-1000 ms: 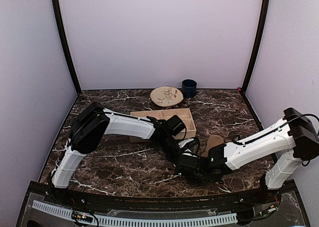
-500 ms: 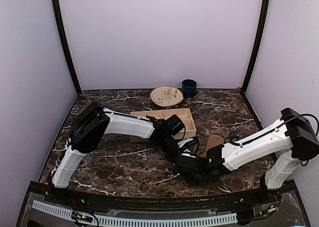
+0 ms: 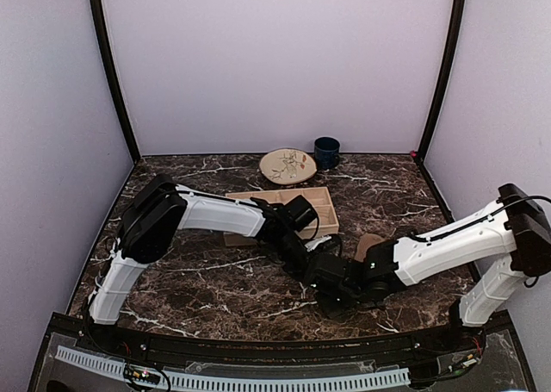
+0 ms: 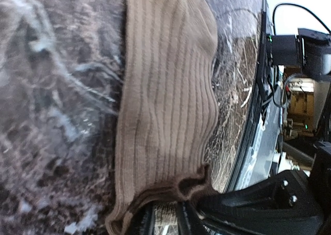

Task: Roll the socks
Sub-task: Roll the sock at the center of the board.

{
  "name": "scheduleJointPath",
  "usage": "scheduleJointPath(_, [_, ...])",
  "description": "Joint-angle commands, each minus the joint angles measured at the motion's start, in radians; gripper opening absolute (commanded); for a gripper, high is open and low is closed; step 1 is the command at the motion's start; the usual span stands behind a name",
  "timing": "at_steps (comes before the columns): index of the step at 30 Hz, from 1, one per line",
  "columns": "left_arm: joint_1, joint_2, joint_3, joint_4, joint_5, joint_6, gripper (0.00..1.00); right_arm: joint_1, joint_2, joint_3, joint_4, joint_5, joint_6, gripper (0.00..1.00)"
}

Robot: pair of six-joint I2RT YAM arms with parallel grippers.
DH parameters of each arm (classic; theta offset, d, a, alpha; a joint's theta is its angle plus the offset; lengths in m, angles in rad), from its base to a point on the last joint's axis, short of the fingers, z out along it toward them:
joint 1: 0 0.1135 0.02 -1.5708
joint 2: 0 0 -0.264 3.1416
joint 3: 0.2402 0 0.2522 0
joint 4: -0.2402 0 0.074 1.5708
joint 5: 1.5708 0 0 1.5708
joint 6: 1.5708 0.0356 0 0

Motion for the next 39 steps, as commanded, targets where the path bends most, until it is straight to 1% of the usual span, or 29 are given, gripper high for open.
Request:
scheduleJointPath(1, [0.025, -0.070, -0.036, -0.049, -0.189, -0.017, 0.22, -0.066, -0.036, -0.053, -0.092, -0.270, -0.038, 0.02])
scheduleJointPath(6, [0.045, -0.096, -0.049, -0.021, -0.239, -0.045, 0.27, -0.121, -0.087, -0.073, -0.052, -0.393, -0.057, 0.02])
scheduleJointPath(16, [0.071, -0.147, -0.079, -0.006, -0.330, -0.073, 0.27, -0.213, -0.119, -0.170, 0.058, -0.590, -0.024, 0.03])
scheduleJointPath(21, [0.078, -0.186, -0.113, 0.022, -0.372, -0.082, 0.28, -0.230, -0.126, -0.219, 0.117, -0.639, 0.026, 0.02])
scheduleJointPath(25, [0.078, -0.202, -0.128, 0.045, -0.358, -0.074, 0.27, -0.252, -0.160, -0.259, 0.167, -0.662, 0.069, 0.02])
scheduleJointPath(28, [0.079, -0.229, -0.172, 0.081, -0.349, -0.070, 0.27, -0.274, -0.193, -0.285, 0.191, -0.676, 0.093, 0.02])
scheduleJointPath(32, [0.078, -0.293, -0.265, 0.192, -0.299, -0.063, 0.27, -0.327, -0.239, -0.317, 0.240, -0.723, 0.125, 0.02])
scheduleJointPath(36, [0.077, -0.352, -0.363, 0.322, -0.218, -0.046, 0.27, -0.390, -0.261, -0.338, 0.276, -0.772, 0.138, 0.03])
scheduleJointPath(39, [0.073, -0.380, -0.407, 0.380, -0.166, -0.015, 0.27, -0.446, -0.274, -0.355, 0.308, -0.833, 0.151, 0.03])
